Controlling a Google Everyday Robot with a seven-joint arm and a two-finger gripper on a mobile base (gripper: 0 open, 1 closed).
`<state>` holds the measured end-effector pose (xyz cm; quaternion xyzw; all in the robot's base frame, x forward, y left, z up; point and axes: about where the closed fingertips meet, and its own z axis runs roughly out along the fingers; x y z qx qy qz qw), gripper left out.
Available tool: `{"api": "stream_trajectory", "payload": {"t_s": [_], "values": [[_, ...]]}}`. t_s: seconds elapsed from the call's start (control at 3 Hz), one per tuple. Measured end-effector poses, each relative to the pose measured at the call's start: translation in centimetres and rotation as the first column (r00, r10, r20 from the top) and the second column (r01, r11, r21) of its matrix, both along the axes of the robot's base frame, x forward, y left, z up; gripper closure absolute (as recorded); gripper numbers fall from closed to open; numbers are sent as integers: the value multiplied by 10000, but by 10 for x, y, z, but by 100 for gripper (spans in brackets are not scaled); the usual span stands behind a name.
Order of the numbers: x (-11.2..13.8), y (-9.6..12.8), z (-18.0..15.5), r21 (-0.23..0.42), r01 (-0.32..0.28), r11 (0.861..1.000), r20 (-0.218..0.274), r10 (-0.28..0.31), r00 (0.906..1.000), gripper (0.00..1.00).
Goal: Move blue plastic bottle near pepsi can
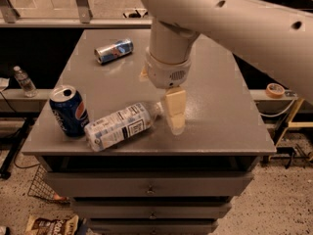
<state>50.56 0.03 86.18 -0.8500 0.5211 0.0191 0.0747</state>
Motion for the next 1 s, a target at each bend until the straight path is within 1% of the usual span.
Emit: {"api": "stream_trajectory", "payload": {"t_s": [0.33, 0.67, 1.0], "values": [[25, -65, 13, -96, 1397, 9902, 452, -1391, 9892, 0], [45, -132, 23, 56, 2918, 9565, 730, -2914, 9538, 0], [47, -137, 26, 93, 3009, 9536, 800, -3007, 9504, 0]]}}
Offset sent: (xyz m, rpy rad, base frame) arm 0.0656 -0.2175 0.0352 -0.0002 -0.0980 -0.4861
